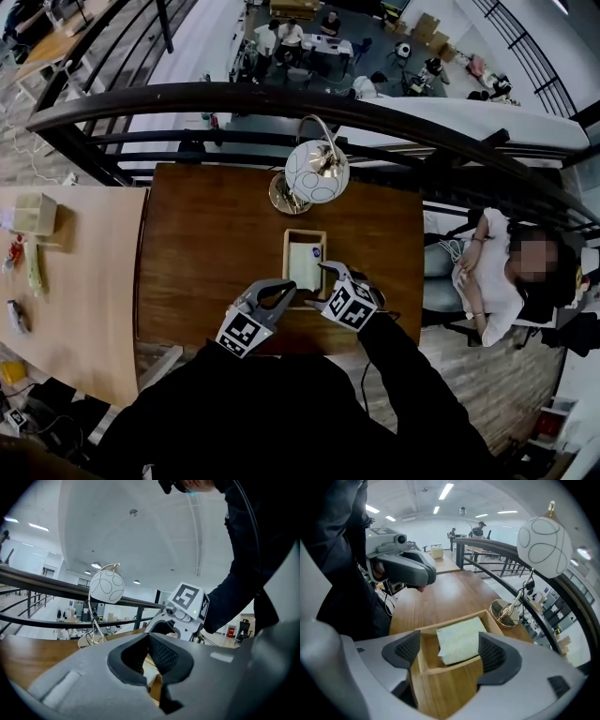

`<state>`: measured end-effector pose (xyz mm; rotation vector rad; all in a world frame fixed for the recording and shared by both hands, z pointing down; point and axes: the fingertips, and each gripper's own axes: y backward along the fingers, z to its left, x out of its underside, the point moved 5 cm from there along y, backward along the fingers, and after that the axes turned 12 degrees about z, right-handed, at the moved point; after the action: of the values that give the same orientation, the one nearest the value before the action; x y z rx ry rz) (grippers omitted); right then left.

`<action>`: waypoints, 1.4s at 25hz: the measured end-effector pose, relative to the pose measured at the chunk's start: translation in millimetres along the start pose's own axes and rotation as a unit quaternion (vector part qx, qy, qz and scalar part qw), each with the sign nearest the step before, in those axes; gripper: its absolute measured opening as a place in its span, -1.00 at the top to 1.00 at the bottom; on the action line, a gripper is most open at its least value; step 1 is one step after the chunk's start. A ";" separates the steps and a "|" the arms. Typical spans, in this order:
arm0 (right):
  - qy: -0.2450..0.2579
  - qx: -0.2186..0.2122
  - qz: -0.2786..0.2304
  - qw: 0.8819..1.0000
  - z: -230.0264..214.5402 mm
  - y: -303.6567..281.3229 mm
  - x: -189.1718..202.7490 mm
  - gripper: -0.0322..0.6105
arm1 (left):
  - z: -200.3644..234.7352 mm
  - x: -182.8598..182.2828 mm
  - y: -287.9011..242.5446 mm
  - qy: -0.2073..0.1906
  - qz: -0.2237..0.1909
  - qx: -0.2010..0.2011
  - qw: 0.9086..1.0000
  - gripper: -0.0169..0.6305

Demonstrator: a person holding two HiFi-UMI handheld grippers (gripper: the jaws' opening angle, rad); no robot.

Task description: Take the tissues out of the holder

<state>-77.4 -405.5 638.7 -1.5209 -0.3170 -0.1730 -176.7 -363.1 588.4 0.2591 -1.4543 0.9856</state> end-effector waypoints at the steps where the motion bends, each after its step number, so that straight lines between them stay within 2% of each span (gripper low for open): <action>1: 0.011 0.002 0.009 1.000 -3.0 -4.0 -0.2 -0.31 | 0.0 0.0 -2.4 0.002 0.000 -0.002 1.000 0.92; 12: 0.079 -0.014 0.090 0.993 -27.3 -53.9 0.1 -0.71 | 14.2 10.4 -24.3 0.023 0.009 -0.021 0.999 0.92; 17: 0.096 -0.017 0.126 0.987 -33.3 -74.8 2.3 -0.82 | 19.5 16.1 -26.3 0.032 0.013 -0.027 0.999 0.92; 32: 0.101 -0.015 0.172 0.980 -38.2 -106.6 -0.3 -0.82 | 29.8 27.0 -20.2 0.049 0.023 -0.038 0.998 0.92; 35: 0.099 -0.010 0.171 0.980 -39.2 -104.5 -1.4 -0.65 | 30.7 28.7 -19.2 0.048 0.023 -0.038 0.998 0.92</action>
<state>-107.0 -449.7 736.7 -1.5398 0.1063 -0.0537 -190.2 -384.4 627.1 0.1215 -1.4111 0.9658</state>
